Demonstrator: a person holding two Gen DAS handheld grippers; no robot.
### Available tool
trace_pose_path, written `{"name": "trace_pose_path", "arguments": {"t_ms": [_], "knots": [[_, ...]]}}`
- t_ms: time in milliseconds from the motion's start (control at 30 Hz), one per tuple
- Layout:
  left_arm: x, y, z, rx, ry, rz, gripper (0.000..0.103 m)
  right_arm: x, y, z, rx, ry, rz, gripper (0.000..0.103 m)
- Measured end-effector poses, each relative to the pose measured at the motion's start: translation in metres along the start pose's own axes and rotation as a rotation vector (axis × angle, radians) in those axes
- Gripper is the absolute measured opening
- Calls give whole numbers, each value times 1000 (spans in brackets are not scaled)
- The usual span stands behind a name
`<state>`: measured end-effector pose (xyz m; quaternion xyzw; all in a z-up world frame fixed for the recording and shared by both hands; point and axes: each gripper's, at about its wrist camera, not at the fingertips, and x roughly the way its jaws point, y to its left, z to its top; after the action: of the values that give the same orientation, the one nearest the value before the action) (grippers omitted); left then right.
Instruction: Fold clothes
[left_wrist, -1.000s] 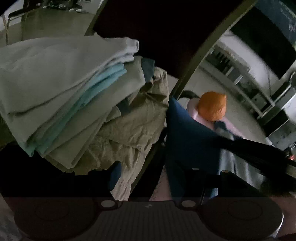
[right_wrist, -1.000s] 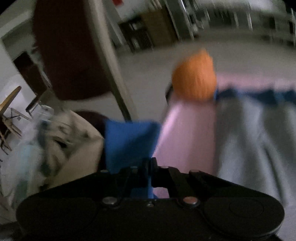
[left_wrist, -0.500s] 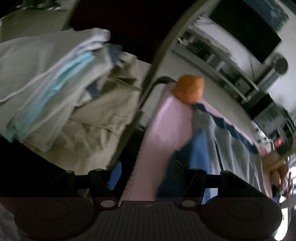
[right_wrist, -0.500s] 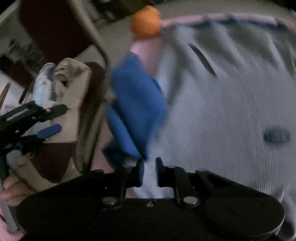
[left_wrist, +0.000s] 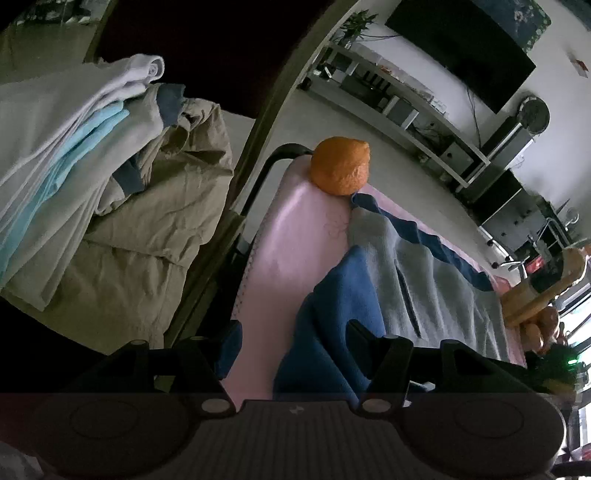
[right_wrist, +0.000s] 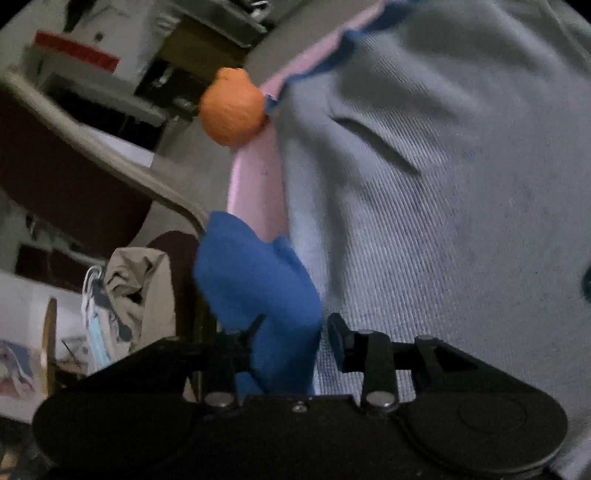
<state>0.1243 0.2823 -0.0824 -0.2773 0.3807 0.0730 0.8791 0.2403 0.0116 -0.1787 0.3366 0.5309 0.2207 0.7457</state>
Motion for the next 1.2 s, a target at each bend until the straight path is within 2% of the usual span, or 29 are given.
{"name": "trace_pose_path", "arguments": {"t_ms": [133,167,200,233,300,400,533,633,700,767,800,833,867,900,933,1000,1100,1200], "knots": [[-2,5,0,-14,-6,8,60,10,-10,1,92,-58,117,36],[-2,7,0,-19,-7,11,60,12,-12,1,116,-72,146,29],[-2,8,1,-25,-7,12,60,15,-14,1,139,-87,175,6],[-2,9,1,-28,-5,12,60,13,-9,1,116,-111,175,5],[-2,9,1,-30,-3,11,59,-2,13,-1,-25,-192,119,4],[-2,7,2,-27,0,10,59,-34,50,-15,-308,-344,-35,4],[-1,3,1,-8,1,11,59,-52,84,-42,-679,-432,-229,4],[-1,4,1,-4,-4,14,59,-32,95,-67,-915,-331,-303,4],[-3,5,1,6,-12,12,59,-11,97,-88,-1068,-213,-342,4],[-4,5,1,28,-19,6,57,7,94,-108,-1136,-83,-373,5],[-5,3,1,45,-23,3,57,12,90,-116,-1145,-30,-384,6],[-6,0,0,65,-28,0,57,9,86,-119,-1134,-2,-381,12],[-7,-3,-2,88,-32,-5,57,3,83,-119,-1113,14,-370,17],[-8,-9,-5,121,-33,-12,56,-3,79,-120,-1093,31,-360,29],[-8,-16,-8,159,-33,-20,54,-15,75,-117,-1060,22,-345,31],[-8,-31,-15,233,-32,-37,50,-46,69,-107,-976,-25,-311,33],[-6,-57,-29,360,-19,-67,35,-96,53,-81,-785,-142,-248,33],[-5,-81,-55,562,-39,-43,37,-143,31,-50,-543,-278,-175,36]]}}
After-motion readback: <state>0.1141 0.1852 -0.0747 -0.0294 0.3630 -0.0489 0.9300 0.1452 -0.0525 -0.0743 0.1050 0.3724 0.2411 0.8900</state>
